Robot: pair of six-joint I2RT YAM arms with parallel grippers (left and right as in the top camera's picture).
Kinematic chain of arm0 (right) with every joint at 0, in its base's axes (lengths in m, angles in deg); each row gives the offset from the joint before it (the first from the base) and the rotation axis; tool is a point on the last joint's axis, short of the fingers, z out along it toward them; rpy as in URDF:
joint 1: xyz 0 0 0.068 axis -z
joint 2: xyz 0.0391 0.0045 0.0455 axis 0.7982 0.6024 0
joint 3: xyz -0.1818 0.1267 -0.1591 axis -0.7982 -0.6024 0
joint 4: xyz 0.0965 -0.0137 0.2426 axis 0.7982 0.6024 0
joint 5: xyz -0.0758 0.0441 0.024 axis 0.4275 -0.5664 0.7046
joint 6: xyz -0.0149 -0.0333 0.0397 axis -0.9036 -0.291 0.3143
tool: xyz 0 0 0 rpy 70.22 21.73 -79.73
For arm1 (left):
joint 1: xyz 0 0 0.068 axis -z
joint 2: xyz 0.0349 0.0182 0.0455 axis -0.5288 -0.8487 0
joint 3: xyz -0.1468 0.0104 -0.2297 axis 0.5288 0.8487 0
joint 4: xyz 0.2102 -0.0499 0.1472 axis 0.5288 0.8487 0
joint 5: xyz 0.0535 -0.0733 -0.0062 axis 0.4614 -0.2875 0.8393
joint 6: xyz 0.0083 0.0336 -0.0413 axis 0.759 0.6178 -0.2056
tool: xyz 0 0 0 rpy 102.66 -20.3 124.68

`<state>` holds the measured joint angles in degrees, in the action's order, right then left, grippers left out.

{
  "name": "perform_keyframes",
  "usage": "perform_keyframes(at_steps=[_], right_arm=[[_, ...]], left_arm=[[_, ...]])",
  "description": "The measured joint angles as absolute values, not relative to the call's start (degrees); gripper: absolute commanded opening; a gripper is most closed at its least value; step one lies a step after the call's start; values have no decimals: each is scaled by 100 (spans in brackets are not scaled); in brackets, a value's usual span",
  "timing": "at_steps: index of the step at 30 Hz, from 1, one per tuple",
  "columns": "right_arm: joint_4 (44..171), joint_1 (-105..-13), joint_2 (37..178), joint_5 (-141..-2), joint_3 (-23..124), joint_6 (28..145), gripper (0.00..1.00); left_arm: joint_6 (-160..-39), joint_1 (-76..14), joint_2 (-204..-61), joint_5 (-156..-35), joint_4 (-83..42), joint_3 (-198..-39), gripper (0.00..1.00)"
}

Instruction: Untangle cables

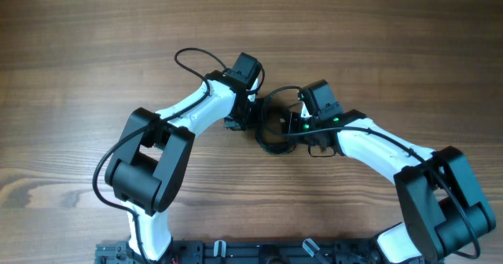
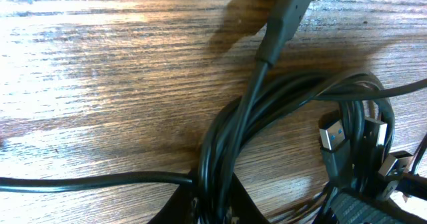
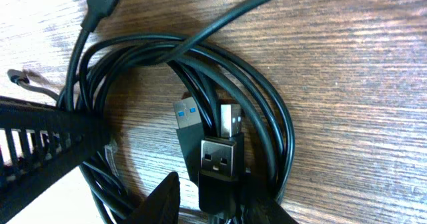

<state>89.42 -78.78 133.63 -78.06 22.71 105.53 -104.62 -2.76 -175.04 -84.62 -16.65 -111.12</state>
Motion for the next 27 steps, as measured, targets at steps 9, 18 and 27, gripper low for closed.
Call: perform_keyframes(at_steps=[9,18,27], right_arm=[[8981,-8398,13363,-7111,2271,10634,4],[10085,-8289,12724,-7224,2881,10647,4],[11385,-8097,12403,-6678,2911,11228,4]], left_arm=[[-10783,-278,-17504,-8416,-1702,-11112,9],[-11150,-276,-17504,-8442,-1805,-11112,6],[-11325,-372,-17535,-8862,-2306,-11109,4]])
